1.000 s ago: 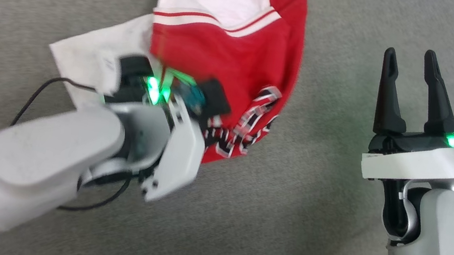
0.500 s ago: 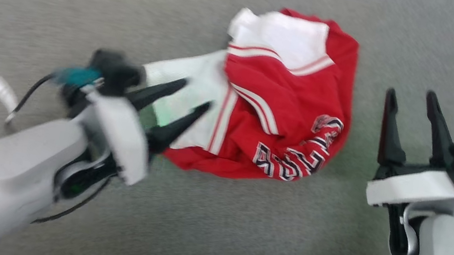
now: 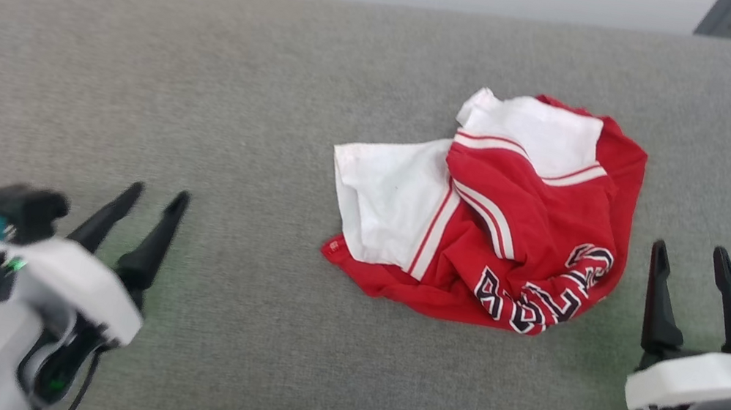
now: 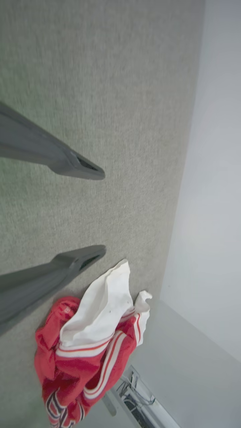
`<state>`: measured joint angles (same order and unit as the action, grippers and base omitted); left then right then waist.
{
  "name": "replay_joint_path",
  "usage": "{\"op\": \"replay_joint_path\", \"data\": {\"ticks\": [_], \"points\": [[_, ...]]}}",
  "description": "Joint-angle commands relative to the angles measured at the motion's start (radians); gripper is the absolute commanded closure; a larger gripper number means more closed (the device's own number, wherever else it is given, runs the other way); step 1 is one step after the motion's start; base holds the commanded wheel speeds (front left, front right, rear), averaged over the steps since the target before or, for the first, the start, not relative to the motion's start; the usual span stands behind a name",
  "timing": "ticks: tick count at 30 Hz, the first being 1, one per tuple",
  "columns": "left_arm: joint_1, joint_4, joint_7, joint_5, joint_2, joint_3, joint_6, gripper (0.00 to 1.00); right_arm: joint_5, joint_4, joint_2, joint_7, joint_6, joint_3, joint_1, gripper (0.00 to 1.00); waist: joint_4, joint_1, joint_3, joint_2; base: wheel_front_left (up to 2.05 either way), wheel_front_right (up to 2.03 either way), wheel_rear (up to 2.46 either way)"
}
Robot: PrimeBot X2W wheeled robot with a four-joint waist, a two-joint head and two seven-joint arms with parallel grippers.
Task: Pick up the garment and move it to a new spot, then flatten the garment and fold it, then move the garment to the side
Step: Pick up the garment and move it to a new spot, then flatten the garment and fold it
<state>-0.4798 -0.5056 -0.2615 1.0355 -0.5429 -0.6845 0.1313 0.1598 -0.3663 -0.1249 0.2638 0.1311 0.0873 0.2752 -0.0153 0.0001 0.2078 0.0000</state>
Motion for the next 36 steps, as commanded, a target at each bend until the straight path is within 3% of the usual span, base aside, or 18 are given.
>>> {"op": "replay_joint_path", "data": {"ticks": [1,3,9,16,22,36], "points": [[0.076,0.023,-0.005,-0.085,0.019,0.103,-0.002,0.00,0.000,0.001,-0.011,0.001,-0.001,0.003,-0.025,0.00,0.024,-0.0001,-0.034,0.0000,0.00,0.00,0.00],[0.116,0.040,-0.005,-0.124,0.034,0.158,-0.002,0.00,0.002,0.002,-0.016,0.001,-0.001,0.003,-0.035,0.00,0.025,-0.0001,-0.042,0.0000,0.00,0.00,0.00],[0.306,0.144,-0.005,-0.405,0.107,0.426,-0.002,0.00,0.011,0.029,-0.036,0.001,-0.001,0.015,-0.069,0.00,0.027,-0.0001,-0.075,0.0000,0.00,0.00,0.00],[0.432,0.311,-0.005,-0.650,0.226,0.658,-0.002,0.00,0.010,0.077,-0.027,0.001,-0.001,0.009,-0.081,0.00,0.016,-0.0001,-0.087,0.0000,0.00,0.00,0.00],[0.474,0.344,-0.004,-0.695,0.275,0.698,-0.002,0.00,0.014,0.072,-0.023,0.001,-0.001,0.003,-0.086,0.00,0.008,-0.0001,-0.084,0.0000,0.00,0.00,0.00],[0.480,0.370,-0.004,-0.707,0.297,0.694,-0.002,0.00,0.015,0.053,-0.032,-0.009,-0.001,-0.011,-0.060,0.00,0.002,-0.0001,-0.058,0.0000,0.00,0.00,0.00]]}}
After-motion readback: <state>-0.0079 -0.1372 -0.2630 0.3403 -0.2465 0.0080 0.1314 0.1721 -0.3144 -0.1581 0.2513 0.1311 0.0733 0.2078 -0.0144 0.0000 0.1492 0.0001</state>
